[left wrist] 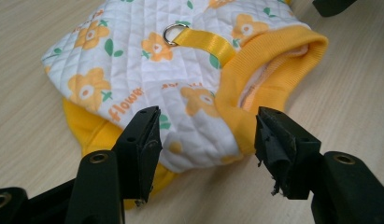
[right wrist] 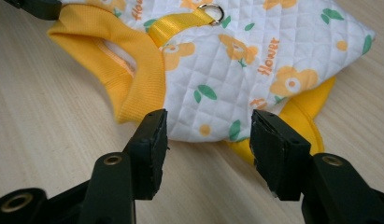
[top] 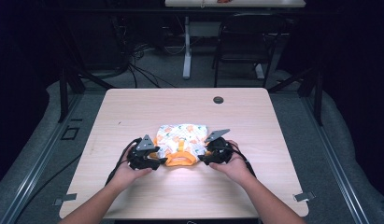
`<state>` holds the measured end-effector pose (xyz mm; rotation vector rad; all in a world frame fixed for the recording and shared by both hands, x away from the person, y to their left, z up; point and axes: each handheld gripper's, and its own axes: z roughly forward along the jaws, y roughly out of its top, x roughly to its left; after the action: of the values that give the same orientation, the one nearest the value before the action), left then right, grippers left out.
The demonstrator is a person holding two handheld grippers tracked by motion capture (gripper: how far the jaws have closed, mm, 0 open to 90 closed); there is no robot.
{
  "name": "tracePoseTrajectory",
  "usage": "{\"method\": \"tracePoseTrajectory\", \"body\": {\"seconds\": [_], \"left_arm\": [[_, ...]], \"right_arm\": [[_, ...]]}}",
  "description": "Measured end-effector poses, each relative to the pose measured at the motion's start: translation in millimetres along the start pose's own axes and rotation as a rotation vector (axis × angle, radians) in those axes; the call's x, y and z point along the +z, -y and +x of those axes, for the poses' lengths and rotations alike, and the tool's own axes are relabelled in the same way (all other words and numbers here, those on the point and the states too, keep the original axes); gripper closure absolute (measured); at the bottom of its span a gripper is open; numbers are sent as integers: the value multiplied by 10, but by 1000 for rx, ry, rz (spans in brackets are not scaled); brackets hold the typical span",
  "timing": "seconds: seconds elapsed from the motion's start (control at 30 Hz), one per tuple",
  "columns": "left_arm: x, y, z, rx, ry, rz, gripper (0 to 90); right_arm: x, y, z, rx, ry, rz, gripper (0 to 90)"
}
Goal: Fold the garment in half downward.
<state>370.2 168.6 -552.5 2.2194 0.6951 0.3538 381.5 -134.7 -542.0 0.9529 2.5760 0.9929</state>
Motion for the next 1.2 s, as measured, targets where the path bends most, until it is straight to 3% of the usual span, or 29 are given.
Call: {"method": "tracePoseTrajectory", "body": {"seconds": [0.07,0.13,0.2,0.6,0.87,1.07,1.2], "left_arm": [[-53,42,-24,8,-6,6,472],[-71,60,-28,-9,3,-5,465],[-139,114,-39,-54,12,-35,463],[-371,384,-133,-129,14,-63,466],[-474,500,-162,-125,-2,-61,468],[-478,555,-149,-129,-18,-52,479],[-464,576,-127,-155,-15,-59,484]], "right_arm": [[-47,20,21,1,14,0,464],[-69,30,40,2,18,2,464],[-124,73,110,-16,34,-1,463],[-300,346,320,4,44,-30,462],[-379,495,405,8,45,-52,461],[-363,590,391,21,31,-55,462],[-351,635,345,49,44,-63,463]]}}
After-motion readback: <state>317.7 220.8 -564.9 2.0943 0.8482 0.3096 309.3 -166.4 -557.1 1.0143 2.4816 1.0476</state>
